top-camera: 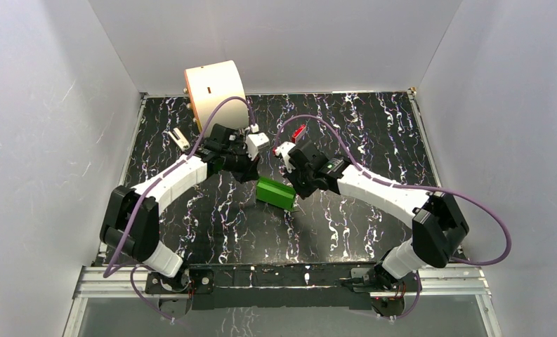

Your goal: Fold the paper box

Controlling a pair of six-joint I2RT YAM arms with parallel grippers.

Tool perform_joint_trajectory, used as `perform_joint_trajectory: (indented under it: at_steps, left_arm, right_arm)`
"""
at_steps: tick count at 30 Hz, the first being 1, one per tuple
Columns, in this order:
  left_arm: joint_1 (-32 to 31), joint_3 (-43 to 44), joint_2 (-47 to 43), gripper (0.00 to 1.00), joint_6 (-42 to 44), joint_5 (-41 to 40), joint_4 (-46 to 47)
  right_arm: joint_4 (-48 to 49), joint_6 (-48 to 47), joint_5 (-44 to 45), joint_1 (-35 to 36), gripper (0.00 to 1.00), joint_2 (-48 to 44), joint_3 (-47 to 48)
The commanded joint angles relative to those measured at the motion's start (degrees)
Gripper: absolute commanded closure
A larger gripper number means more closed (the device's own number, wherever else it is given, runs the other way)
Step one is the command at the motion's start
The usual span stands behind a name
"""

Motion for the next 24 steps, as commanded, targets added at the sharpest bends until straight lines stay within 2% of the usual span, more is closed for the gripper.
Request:
perform_joint_trajectory:
  at_steps: [1, 10, 24]
  left_arm:
    - [-2.5, 1.1, -5.4, 1.00, -13.8, -9.9, 0.7]
    - [-5.4, -4.2, -11.9, 1.00, -32.4, -19.0, 5.0]
    - [-8.0, -16.1, -21.2, 1.00, -46.3, -30.4, 15.0]
  right_arm:
    - [-0.2, 7.0, 4.7, 1.3, 1.00, 1.5, 4.2]
    - [-0.8, 16.0, 8.9, 3.2, 1.00, 3.0, 7.3]
    - [4.2, 25.8, 8.6, 4.0, 1.00, 4.7, 8.9]
